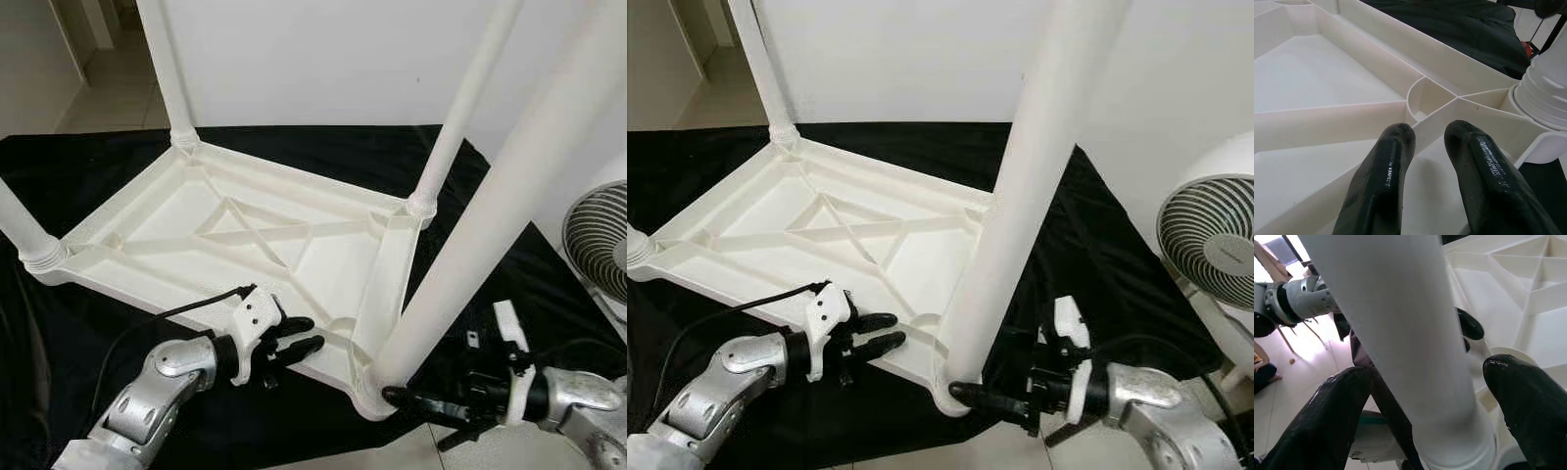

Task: Building children table

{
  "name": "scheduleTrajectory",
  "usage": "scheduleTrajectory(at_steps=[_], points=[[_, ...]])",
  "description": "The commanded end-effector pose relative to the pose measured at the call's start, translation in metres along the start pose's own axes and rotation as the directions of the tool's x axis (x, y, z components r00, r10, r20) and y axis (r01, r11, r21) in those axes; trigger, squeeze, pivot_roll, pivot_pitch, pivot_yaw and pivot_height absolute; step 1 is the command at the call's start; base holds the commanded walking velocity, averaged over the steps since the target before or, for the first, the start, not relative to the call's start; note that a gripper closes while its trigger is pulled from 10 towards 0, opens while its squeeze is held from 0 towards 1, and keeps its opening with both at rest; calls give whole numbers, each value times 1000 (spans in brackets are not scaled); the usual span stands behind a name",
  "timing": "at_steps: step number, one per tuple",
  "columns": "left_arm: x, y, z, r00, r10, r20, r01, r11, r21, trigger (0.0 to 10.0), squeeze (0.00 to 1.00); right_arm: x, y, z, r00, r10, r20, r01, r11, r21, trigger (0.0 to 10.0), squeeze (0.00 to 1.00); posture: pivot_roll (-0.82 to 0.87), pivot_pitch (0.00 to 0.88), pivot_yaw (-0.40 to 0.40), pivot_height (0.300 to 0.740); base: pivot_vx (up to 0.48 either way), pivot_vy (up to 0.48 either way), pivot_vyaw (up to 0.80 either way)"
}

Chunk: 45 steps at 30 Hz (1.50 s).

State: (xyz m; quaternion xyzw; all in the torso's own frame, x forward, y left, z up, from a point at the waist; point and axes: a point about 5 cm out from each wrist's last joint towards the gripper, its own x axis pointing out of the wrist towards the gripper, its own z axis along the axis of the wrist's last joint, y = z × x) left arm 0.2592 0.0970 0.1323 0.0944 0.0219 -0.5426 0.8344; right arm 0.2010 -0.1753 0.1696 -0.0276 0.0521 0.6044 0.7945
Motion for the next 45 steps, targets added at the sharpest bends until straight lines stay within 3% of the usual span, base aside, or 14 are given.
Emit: scheduleTrajectory(at_steps=[1, 4, 12, 13, 14, 15, 24, 26, 30, 34, 37, 40, 45], points=[[2, 0, -5, 1000, 6, -25, -6, 1000, -3, 10000, 0, 4, 1, -3, 1000, 15, -5, -15, 1000, -12, 10000, 0, 0, 136, -7, 740, 0, 0, 0], [6, -1, -1, 1000, -2, -5, 2, 1000, -2, 10000, 0, 16, -6, -7, 999, -31, 8, 31, 998, -62, 10000, 0, 6, 136, -10, 740, 0, 0, 0], [6, -5, 6, 1000, -15, 12, 15, 1000, 12, 10000, 0, 26, -15, -11, 989, -139, 50, 143, 984, -106, 10000, 0, 11, 133, -14, 740, 0, 0, 0], [4, -6, 9, 1000, -18, 18, 18, 1000, 16, 10000, 0, 26, -17, -13, 986, -161, 51, 166, 980, -110, 1922, 0, 11, 132, -11, 740, 0, 0, 0], [4, -6, 9, 1000, -18, 18, 18, 1000, 16, 10000, 0, 26, -17, -13, 986, -161, 51, 166, 980, -110, 1922, 0, 11, 132, -11, 740, 0, 0, 0], [3, -8, 13, 999, -19, 27, 19, 1000, 20, 10000, 0, 24, -20, -15, 978, -199, 63, 205, 973, -106, 0, 0, 11, 131, -11, 740, 0, 0, 0], [-9, -4, 33, 998, 10, 67, -14, 999, 48, 10000, 0, 18, -32, -16, 943, -318, 101, 328, 938, -112, 0, 0, 14, 129, -8, 740, 0, 0, 0], [-24, 1, 48, 995, 37, 94, -41, 998, 47, 10000, 0, 12, -37, -18, 909, -399, 120, 411, 906, -100, 0, 0, 18, 124, -10, 740, 0, 0, 0], [-35, -9, 47, 998, 18, 52, -22, 997, 69, 10000, 0, 6, -41, -20, 871, -472, 136, 485, 871, -77, 0, 0, 26, 125, -15, 740, 0, 0, 0], [-30, -17, 40, 999, 10, 34, -13, 997, 75, 10000, 0, 6, -43, -21, 854, -498, 152, 512, 856, -67, 0, 0, 27, 129, -18, 740, 0, 0, 0], [-18, -20, 37, 998, 30, 47, -33, 997, 74, 10000, 0, 11, -46, -20, 839, -516, 171, 531, 845, -56, 0, 0, 17, 134, -22, 740, 0, 0, 0], [1, -20, 30, 997, 66, 39, -69, 993, 93, 10000, 0, 17, -52, -17, 797, -567, 209, 586, 809, -41, 0, 0, -12, 139, -19, 740, 0, 0, 0], [15, -13, 35, 986, 148, 74, -153, 986, 68, 10000, 0, 22, -57, -15, 748, -622, 231, 642, 767, -12, 0, 0, -39, 139, -14, 740, 0, 0, 0]])
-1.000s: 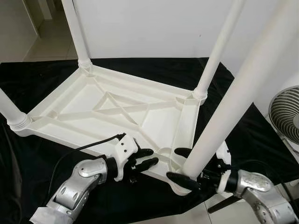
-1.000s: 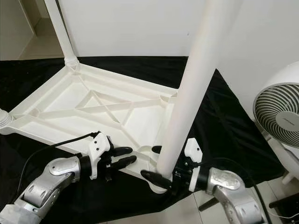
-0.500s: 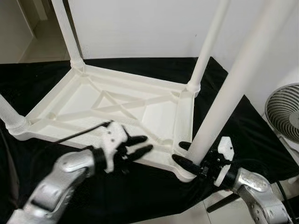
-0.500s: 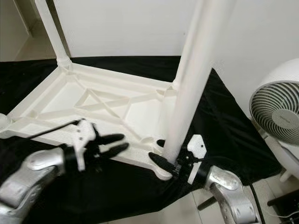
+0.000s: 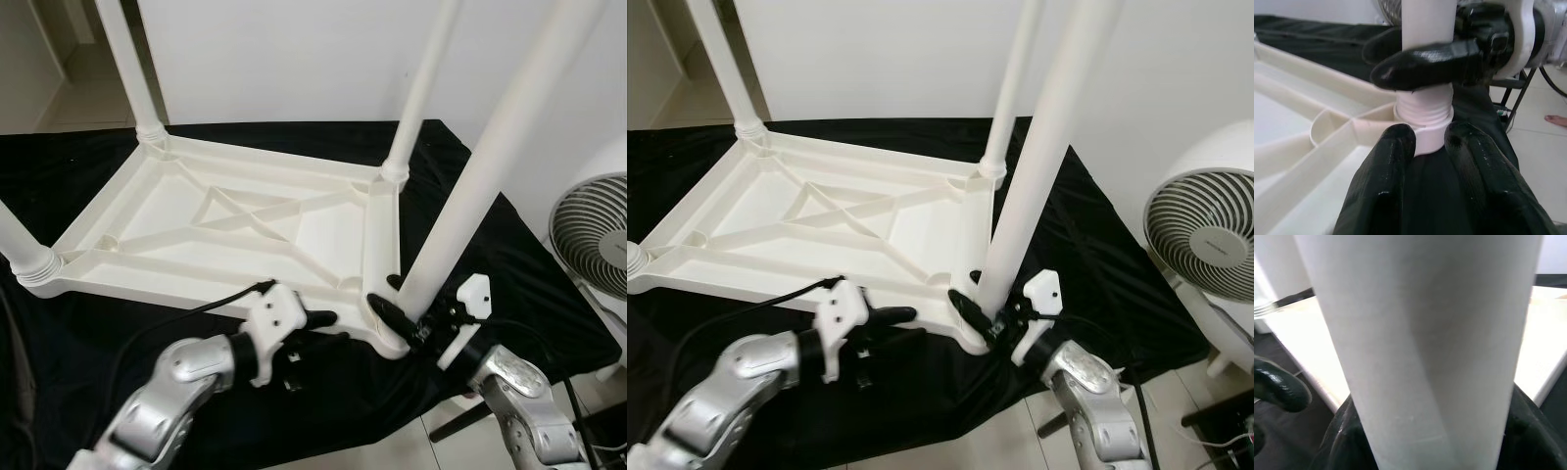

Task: Building children table

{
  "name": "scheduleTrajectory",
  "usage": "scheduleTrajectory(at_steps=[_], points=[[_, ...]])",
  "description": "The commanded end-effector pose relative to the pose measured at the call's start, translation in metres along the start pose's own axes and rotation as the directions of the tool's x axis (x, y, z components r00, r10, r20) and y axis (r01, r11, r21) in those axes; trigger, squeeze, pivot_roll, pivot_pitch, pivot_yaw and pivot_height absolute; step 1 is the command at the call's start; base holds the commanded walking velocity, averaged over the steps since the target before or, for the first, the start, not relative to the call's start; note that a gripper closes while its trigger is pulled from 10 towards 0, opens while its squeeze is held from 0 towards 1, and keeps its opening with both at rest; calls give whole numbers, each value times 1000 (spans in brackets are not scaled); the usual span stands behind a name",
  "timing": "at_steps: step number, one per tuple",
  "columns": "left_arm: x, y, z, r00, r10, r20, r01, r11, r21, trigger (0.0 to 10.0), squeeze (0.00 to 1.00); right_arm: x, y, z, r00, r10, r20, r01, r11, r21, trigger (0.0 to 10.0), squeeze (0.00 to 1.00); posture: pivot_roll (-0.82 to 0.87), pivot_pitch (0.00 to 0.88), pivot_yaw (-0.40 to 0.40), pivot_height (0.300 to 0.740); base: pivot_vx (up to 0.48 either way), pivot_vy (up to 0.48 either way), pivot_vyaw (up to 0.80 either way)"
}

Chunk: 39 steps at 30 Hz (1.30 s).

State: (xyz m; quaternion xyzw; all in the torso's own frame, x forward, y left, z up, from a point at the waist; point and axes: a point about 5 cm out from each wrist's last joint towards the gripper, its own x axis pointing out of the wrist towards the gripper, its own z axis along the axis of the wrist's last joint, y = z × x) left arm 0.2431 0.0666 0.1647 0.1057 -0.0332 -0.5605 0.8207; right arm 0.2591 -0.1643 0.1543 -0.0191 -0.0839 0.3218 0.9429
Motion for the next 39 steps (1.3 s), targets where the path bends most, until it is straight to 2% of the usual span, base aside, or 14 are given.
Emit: scheduleTrajectory(at_steps=[1, 2, 4, 8, 14, 15, 22, 24, 25, 27, 28, 29, 34, 39], points=[[3, 15, -4, 969, 245, -20, -245, 969, 12, 10000, 0, 0, -6, -4, 997, -80, -16, 80, 997, 12, 0, 0, -42, 137, -11, 740, 0, 0, 0], [6, 21, -5, 952, 306, -22, -306, 952, 1, 10000, 0, 2, -5, -4, 995, -95, -10, 95, 995, 19, 0, 0, -43, 133, -8, 740, 0, 0, 0], [6, 21, -5, 952, 306, -22, -306, 952, 1, 10000, 0, 2, -5, -4, 995, -95, -10, 95, 995, 19, 0, 0, -43, 133, -8, 740, 0, 0, 0], [9, 28, -6, 920, 391, -33, -392, 919, -29, 10000, 0, 3, -5, -5, 991, -135, 4, 134, 991, 25, 0, 0, -35, 118, 3, 740, 0, 0, 0], [0, 38, -16, 874, 482, -60, -484, 875, -25, 10000, 0, 8, -5, -13, 982, -187, -1, 187, 982, 32, 0, 0, 3, 73, 23, 740, 0, 0, 0], [-2, 39, -20, 877, 477, -65, -480, 875, -55, 10000, 0, 11, -6, -15, 979, -202, -8, 203, 979, 29, 0, 0, 7, 48, 28, 740, 0, 0, 0], [0, 42, -23, 899, 433, -63, -435, 900, -31, 10000, 0, 24, -6, -22, 972, -232, -38, 232, 973, 5, 0, 0, -1, 31, 30, 740, 0, 0, 0], [0, 43, -23, 904, 426, -38, -427, 902, -55, 10000, 0, 27, -9, -24, 963, -264, -55, 264, 965, -11, 0, 0, -13, 36, 15, 740, 0, 0, 0], [0, 43, -24, 909, 417, -26, -418, 904, -90, 10000, 0, 30, -10, -25, 956, -288, -55, 288, 958, -11, 784, 0, -17, 39, 11, 740, 0, 0, 0], [0, 43, -25, 911, 413, -19, -412, 904, -115, 10000, 0, 33, -10, -25, 951, -304, -54, 304, 953, -10, 784, 0, -17, 39, 11, 740, 0, 0, 0], [0, 44, -27, 910, 413, -29, -414, 905, -99, 10000, 0, 35, -10, -25, 947, -316, -53, 316, 949, -3, 0, 0, -25, 39, 10, 740, 0, 0, 0], [0, 44, -27, 910, 413, -29, -414, 905, -99, 10000, 0, 35, -10, -25, 947, -316, -53, 316, 949, -3, 0, 0, -25, 39, 10, 740, 0, 0, 0], [3, 53, -23, 892, 451, -18, -451, 889, -82, 10000, 0, 44, -1, -23, 920, -391, -8, 391, 920, -9, 0, 0, -24, 41, 9, 740, 0, 0, 0], [7, 57, -17, 874, 486, 9, -480, 866, -140, 10000, 0, 46, 1, -26, 827, -561, -24, 561, 828, -18, 0, 0, -12, 33, 17, 740, 0, 0, 0]])
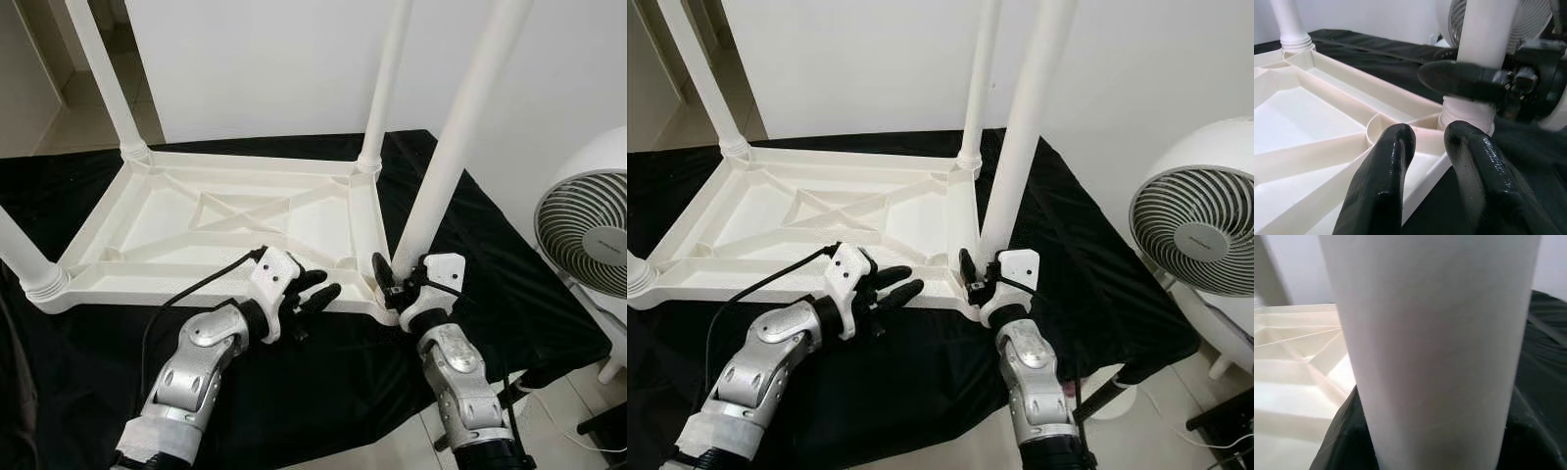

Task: Building children table

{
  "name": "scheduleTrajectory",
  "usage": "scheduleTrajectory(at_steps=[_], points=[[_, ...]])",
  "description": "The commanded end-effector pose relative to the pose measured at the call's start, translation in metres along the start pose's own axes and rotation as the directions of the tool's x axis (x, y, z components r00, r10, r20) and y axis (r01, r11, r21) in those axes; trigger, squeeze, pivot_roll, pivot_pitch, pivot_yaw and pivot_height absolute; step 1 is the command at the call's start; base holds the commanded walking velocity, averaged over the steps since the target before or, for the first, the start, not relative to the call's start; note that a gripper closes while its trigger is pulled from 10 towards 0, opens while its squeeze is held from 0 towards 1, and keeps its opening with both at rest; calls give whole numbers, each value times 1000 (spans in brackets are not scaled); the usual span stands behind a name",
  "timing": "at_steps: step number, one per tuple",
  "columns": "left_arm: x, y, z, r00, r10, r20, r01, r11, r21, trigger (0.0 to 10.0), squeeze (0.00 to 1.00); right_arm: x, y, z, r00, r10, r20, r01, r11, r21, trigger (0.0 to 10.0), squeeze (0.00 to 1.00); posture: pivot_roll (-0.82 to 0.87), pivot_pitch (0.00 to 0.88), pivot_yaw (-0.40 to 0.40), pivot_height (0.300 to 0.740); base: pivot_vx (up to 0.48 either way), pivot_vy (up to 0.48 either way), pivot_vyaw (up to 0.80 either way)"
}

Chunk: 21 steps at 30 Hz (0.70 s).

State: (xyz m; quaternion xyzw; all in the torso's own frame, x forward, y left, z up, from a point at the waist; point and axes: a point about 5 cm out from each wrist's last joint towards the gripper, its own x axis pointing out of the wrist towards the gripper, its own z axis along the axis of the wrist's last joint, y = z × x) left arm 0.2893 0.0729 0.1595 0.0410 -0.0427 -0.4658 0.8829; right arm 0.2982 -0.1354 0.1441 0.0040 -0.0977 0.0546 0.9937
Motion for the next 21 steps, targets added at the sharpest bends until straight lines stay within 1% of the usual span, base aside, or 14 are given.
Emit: scheduleTrajectory(at_steps=[1, 3, 5, 7, 11, 12, 14, 15, 16, 17, 18, 19, 20, 21], points=[[-1, 14, 0, 960, 280, -3, -280, 960, -32, 10000, 0, -2, 3, -10, 996, -76, -49, 75, 997, -25, 0, 0, -6, 32, 13, 740, 0, 0, 0], [-1, 14, 0, 960, 280, -3, -280, 960, -32, 10000, 0, -2, 3, -10, 996, -76, -49, 75, 997, -25, 0, 0, -6, 32, 13, 740, 0, 0, 0], [-1, 9, -1, 962, 271, -2, -271, 962, -27, 10000, 0, -4, 7, -12, 993, -104, -59, 104, 995, -6, 0, 0, 3, 30, 6, 740, 0, 0, 0], [-2, 4, -5, 969, 245, -9, -246, 969, -24, 10000, 0, -4, 14, -14, 993, -90, -75, 90, 996, 3, 0, 0, 3, 30, 6, 740, 0, 0, 0], [-2, -2, -9, 975, 221, -18, -221, 975, 3, 10000, 0, -4, 18, -14, 994, -73, -77, 72, 997, -16, 0, 0, 15, 28, -9, 740, 0, 0, 0], [-1, -3, -9, 977, 214, -18, -215, 977, -1, 10000, 0, -4, 20, -14, 995, -62, -75, 61, 998, -8, 510, 0, 17, 27, -12, 740, 0, 0, 0], [-1, -3, -9, 977, 214, -18, -215, 977, -1, 10000, 0, -4, 20, -14, 995, -62, -75, 61, 998, -8, 510, 0, 17, 27, -12, 740, 0, 0, 0], [-1, -5, -9, 978, 210, -17, -210, 978, -3, 10000, 0, -5, 22, -12, 997, -40, -64, 40, 999, -11, 10000, 0, 17, 26, -13, 740, 0, 0, 0], [-1, -5, -9, 978, 210, -17, -210, 978, -3, 10000, 0, -5, 22, -12, 997, -40, -64, 40, 999, -11, 10000, 0, 17, 26, -13, 740, 0, 0, 0], [-1, -6, -9, 978, 210, -16, -210, 978, -9, 10000, 0, -5, 23, -7, 999, 12, -37, -12, 1000, -7, 10000, 0, 17, 22, -15, 740, 0, 0, 0], [-1, -8, -9, 978, 207, -14, -208, 978, -17, 10000, 0, -5, 22, -3, 999, 45, -18, -45, 999, -4, 10000, 1000, 17, 22, -16, 740, 0, 0, 0], [-1, -8, -9, 978, 207, -14, -208, 978, -17, 10000, 0, -5, 22, -3, 999, 45, -18, -45, 999, -4, 10000, 1000, 17, 22, -16, 740, 0, 0, 0], [-1, -9, -8, 979, 203, -12, -203, 979, -21, 10000, 0, -5, 18, 0, 997, 77, -7, -77, 997, 16, 10000, 1000, 17, 19, -16, 740, 0, 0, 0], [-1, -10, -8, 980, 199, -11, -200, 980, -20, 10000, 0, -6, 13, 3, 993, 118, 8, -118, 993, 14, 10000, 1000, 16, 18, -17, 740, 0, 0, 0]])
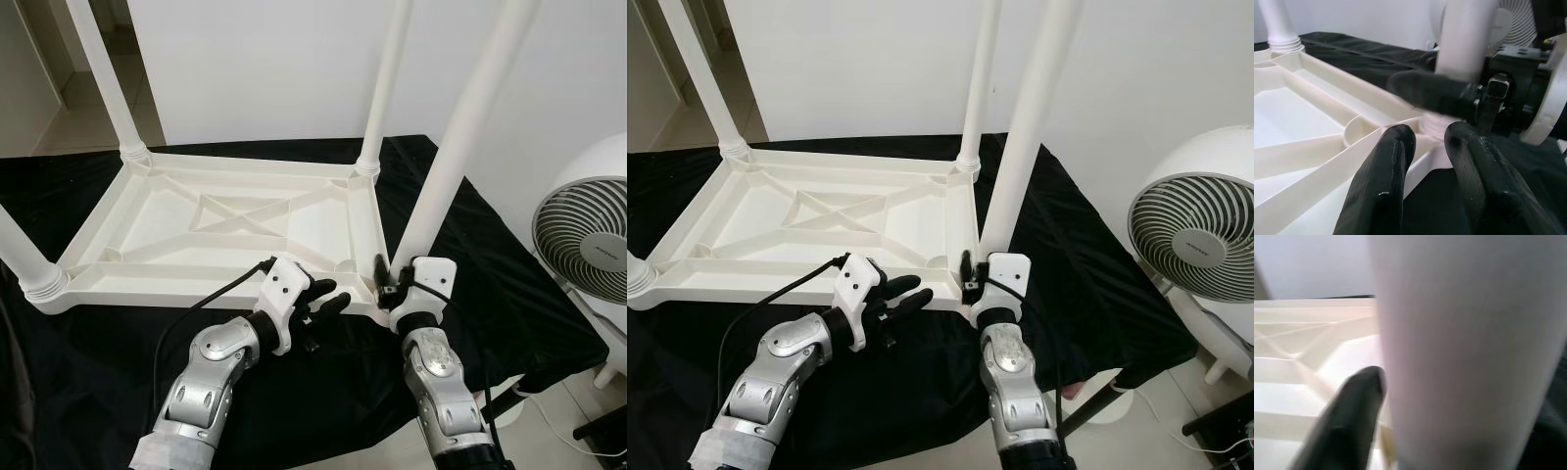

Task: Building children table

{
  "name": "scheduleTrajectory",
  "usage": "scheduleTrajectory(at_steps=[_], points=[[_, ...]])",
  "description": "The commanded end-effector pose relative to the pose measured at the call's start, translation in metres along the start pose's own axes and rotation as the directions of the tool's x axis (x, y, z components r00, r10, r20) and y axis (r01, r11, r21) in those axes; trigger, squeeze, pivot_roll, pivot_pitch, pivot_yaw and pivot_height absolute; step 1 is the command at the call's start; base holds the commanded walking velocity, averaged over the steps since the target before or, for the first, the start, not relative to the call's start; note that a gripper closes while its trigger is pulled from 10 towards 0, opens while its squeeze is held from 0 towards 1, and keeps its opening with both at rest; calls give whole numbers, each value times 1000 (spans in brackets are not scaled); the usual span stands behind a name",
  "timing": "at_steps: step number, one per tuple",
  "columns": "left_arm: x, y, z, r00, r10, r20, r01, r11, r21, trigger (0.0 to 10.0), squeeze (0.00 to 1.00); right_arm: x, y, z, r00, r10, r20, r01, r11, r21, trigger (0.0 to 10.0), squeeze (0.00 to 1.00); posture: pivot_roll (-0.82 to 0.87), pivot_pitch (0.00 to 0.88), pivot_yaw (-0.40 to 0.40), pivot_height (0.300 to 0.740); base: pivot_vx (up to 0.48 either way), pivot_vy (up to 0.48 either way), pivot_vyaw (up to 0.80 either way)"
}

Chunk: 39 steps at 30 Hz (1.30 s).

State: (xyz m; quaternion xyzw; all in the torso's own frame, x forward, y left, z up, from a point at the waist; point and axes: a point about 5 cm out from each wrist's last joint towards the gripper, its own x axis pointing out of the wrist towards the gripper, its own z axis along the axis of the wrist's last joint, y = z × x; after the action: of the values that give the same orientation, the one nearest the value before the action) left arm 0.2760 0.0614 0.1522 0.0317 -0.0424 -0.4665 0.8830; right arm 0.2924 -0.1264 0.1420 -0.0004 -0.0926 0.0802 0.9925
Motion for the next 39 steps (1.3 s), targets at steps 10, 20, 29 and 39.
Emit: scheduleTrajectory(at_steps=[10, 20, 29, 39], points=[[-5, 7, -1, 985, 175, -14, -175, 985, 0, 10000, 0, -4, -27, 11, 949, 316, 6, -315, 948, -34, 10000, 0, 12, 12, -10, 740, 0, 0, 0], [-5, 1, -1, 991, 136, -19, -136, 991, -4, 10000, 0, -3, -38, -4, 888, 456, -54, -459, 887, -54, 8431, 0, 15, 10, 7, 740, 0, 0, 0], [-6, 1, -2, 990, 140, -30, -140, 990, -3, 10000, 0, -4, -52, -12, 874, 476, -99, -482, 875, -46, 0, 294, 16, 2, 1, 740, 0, 0, 0], [-5, -1, 1, 990, 143, -15, -143, 990, -12, 10000, 0, -10, -44, -15, 931, 362, -44, -360, 932, 42, 0, 0, 18, 0, -17, 740, 0, 0, 0]])
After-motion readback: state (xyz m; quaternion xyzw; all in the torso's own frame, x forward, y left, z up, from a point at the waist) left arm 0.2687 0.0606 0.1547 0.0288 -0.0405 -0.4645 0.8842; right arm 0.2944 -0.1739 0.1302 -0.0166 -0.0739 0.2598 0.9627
